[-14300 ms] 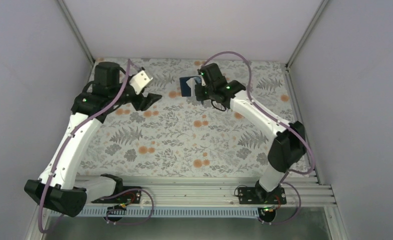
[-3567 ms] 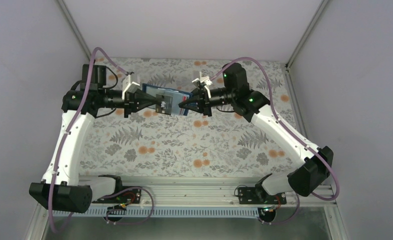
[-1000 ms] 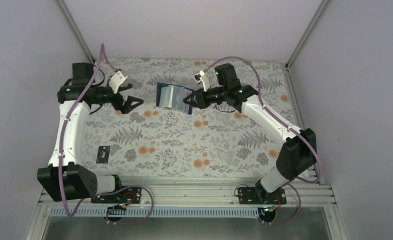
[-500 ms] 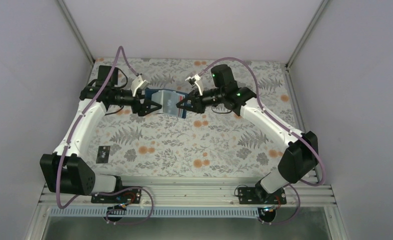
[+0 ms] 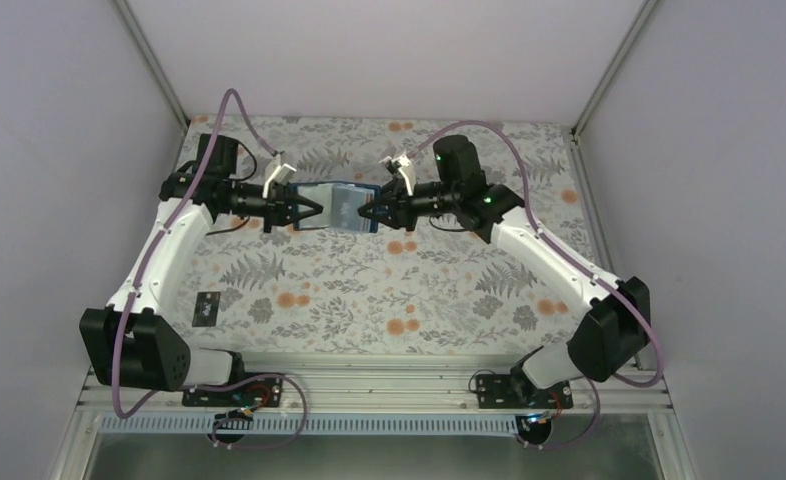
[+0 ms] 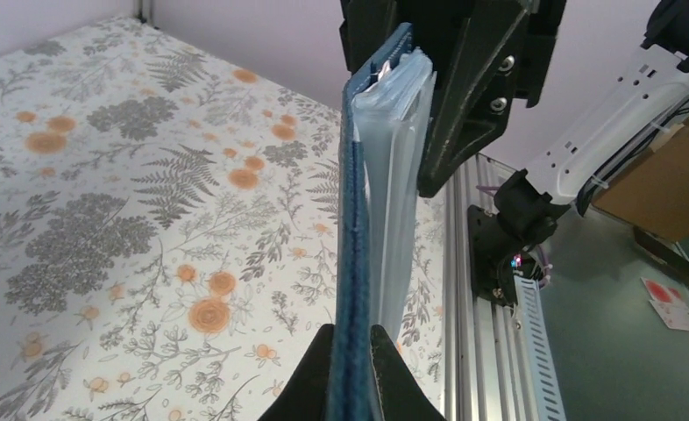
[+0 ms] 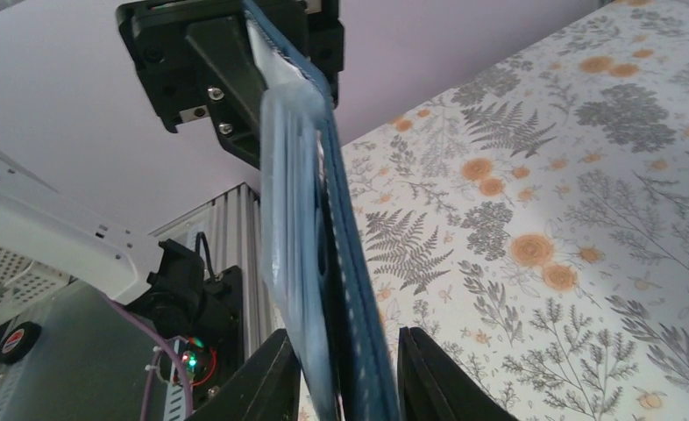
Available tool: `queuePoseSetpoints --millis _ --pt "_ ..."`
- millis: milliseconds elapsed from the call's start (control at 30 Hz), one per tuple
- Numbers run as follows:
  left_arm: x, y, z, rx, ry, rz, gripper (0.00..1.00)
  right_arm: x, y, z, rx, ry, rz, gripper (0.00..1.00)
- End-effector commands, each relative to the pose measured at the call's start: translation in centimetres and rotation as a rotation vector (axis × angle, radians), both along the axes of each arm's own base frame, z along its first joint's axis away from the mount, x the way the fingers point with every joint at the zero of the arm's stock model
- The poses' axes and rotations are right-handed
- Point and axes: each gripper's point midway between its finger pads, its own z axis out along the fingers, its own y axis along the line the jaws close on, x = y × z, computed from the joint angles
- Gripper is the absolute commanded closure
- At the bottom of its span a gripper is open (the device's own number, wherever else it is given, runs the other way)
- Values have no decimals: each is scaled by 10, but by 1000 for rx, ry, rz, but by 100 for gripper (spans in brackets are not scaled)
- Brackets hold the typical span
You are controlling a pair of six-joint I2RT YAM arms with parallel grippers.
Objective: Take the credit cards out of the card holder
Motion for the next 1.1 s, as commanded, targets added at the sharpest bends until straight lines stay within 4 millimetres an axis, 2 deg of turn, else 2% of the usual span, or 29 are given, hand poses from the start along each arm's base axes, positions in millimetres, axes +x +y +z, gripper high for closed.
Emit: queuePoseSetpoints --millis 0,133,333,500,567,667,733,767,833,900,967,1000,1067 --pt "-15 -4 20 -74 -69 -71 98 12 -10 12 26 -81 -98 69" --pt "-15 -4 22 -81 -69 -81 98 21 -6 11 47 -81 -138 70" --pt "-14 -4 17 -86 -49 -74 98 1 26 15 84 -114 -17 63" --pt "-11 -5 18 -95 -29 -63 98 -3 41 13 91 -105 8 68" --pt "-10 -5 17 -106 -13 -63 98 -2 43 12 93 -99 7 73" --pt "-6 -5 10 -93 4 -45 98 -2 45 11 103 -76 7 89" --pt "1 -3 4 -58 0 -13 97 -4 47 11 112 -54 21 95" --pt "5 -2 0 -36 -3 9 93 -4 47 12 115 -40 20 96" --pt "11 0 -8 1 -2 47 62 -3 49 9 114 -20 18 96" --pt "12 -1 -12 21 -13 54 38 -1 51 9 116 -4 14 96" --pt "10 -4 -14 33 -20 47 26 -2 53 10 120 3 22 96" --pt "10 -7 -16 44 -26 46 24 -4 54 11 123 2 31 96" --pt "12 -10 -22 85 -35 58 27 -11 56 14 134 -1 64 96"
